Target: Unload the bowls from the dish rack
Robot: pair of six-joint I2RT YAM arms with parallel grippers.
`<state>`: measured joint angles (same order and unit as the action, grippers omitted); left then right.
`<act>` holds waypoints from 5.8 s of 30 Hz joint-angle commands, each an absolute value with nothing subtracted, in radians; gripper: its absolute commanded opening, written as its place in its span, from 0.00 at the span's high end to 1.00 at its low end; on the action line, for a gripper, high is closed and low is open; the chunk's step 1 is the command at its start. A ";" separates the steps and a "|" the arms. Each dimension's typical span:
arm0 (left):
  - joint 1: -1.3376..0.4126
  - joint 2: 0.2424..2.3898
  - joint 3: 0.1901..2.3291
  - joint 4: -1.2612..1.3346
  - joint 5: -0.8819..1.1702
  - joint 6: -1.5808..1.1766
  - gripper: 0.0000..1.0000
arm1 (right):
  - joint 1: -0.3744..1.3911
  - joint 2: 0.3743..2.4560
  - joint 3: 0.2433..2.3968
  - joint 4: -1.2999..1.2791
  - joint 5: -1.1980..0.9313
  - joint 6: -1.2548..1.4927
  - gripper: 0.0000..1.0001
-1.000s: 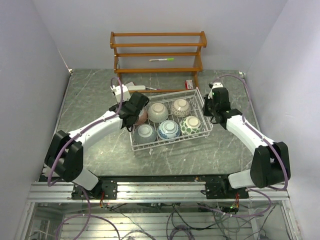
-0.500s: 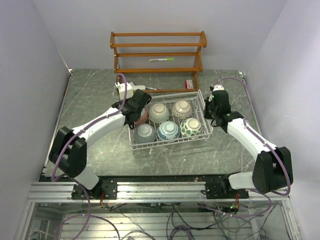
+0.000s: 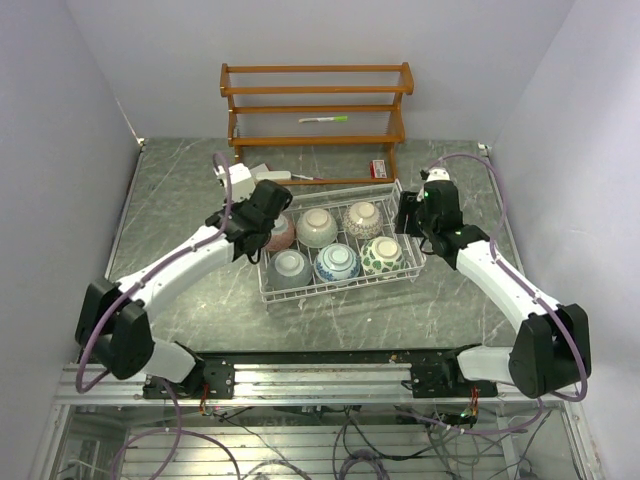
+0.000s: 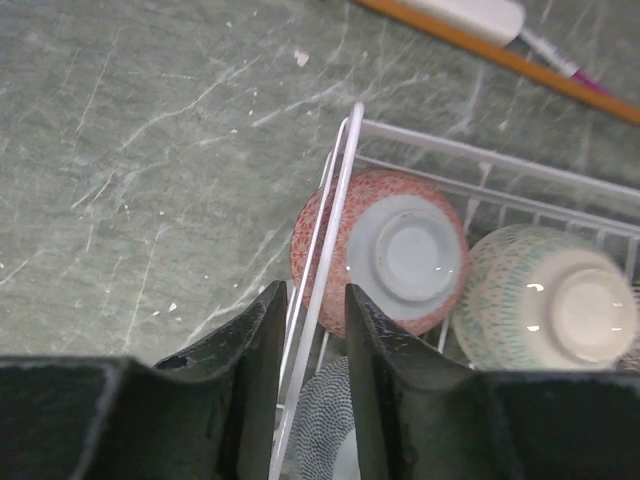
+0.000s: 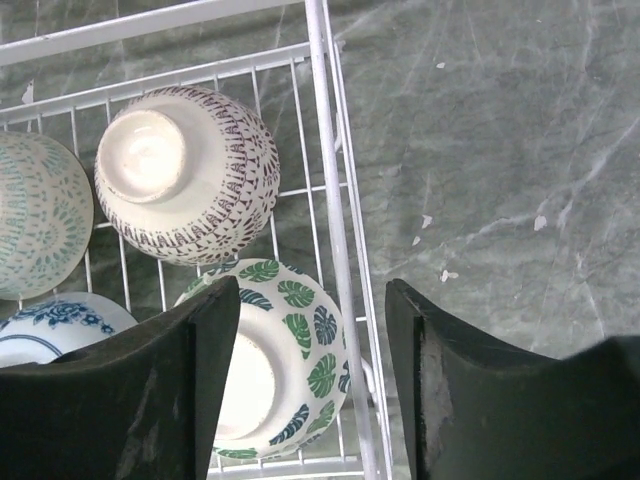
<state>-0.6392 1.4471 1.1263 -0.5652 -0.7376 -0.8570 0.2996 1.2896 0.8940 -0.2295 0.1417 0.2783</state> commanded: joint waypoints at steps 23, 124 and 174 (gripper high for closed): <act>-0.641 0.989 0.893 -0.577 -0.639 -0.886 0.15 | 0.576 1.262 1.044 -0.185 0.422 0.242 0.28; -0.741 0.960 0.718 -0.357 -0.507 -0.939 0.20 | 0.756 1.654 1.032 0.443 0.365 0.190 1.00; -0.638 1.269 0.509 0.897 0.134 -1.167 0.25 | 0.463 1.408 0.869 0.466 -0.105 0.480 1.00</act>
